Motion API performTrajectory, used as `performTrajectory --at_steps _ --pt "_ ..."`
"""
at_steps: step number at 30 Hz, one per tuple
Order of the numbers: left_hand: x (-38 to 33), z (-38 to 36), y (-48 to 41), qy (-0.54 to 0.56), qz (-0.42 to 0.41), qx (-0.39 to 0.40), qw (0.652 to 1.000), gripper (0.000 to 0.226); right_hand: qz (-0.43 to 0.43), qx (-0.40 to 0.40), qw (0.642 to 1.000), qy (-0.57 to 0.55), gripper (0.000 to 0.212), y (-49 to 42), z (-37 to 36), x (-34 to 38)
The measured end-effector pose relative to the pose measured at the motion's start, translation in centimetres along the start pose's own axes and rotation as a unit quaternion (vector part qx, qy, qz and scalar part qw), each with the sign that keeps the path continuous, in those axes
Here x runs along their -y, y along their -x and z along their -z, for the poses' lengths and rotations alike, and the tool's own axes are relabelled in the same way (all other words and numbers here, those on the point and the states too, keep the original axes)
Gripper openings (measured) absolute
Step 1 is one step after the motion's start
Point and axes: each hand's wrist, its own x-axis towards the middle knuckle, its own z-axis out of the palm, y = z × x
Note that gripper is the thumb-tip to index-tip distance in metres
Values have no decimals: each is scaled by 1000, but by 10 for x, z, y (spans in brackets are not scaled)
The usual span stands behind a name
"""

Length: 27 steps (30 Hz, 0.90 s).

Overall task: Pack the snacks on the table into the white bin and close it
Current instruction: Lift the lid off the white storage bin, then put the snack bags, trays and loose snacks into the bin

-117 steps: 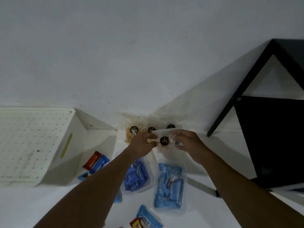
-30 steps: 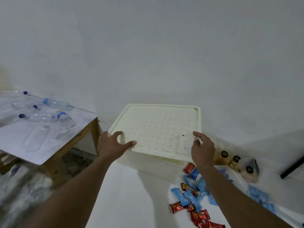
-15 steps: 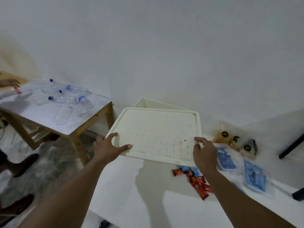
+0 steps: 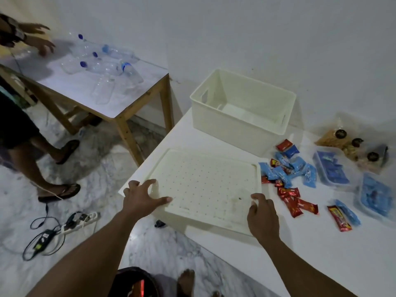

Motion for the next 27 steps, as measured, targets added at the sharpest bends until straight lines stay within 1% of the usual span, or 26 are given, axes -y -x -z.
performTrajectory --at_steps 4,6,9,13,15,18,21,22,24,27 --pt "21 -7 -14 -25 -5 30 999 98 -12 49 998 32 25 4 -25 -7" --pt "26 -8 -22 -38 -7 39 998 96 -21 96 994 45 29 6 -35 -13" --pt "26 -10 -30 -88 -15 56 994 90 -47 161 984 66 37 4 -43 -18" --pt "20 -9 -42 -132 -26 82 987 84 -59 202 970 125 41 -2 -44 -13" --pt "8 -6 -47 -138 -40 93 985 81 -56 207 967 138 41 -8 -37 -6" --pt "-20 -2 -56 -134 -67 122 981 79 -42 213 968 129 37 -19 -17 5" --pt "-55 0 -66 -109 -105 166 974 84 -32 211 969 125 35 -32 11 9" --pt "-69 -1 -67 -93 -122 178 972 84 -31 207 970 125 35 -34 22 11" --pt "-100 -2 -64 -75 -156 198 965 77 -35 195 973 116 35 -40 44 9" --pt "-149 -10 -56 -88 -204 218 950 72 -57 164 982 81 34 -46 75 -1"
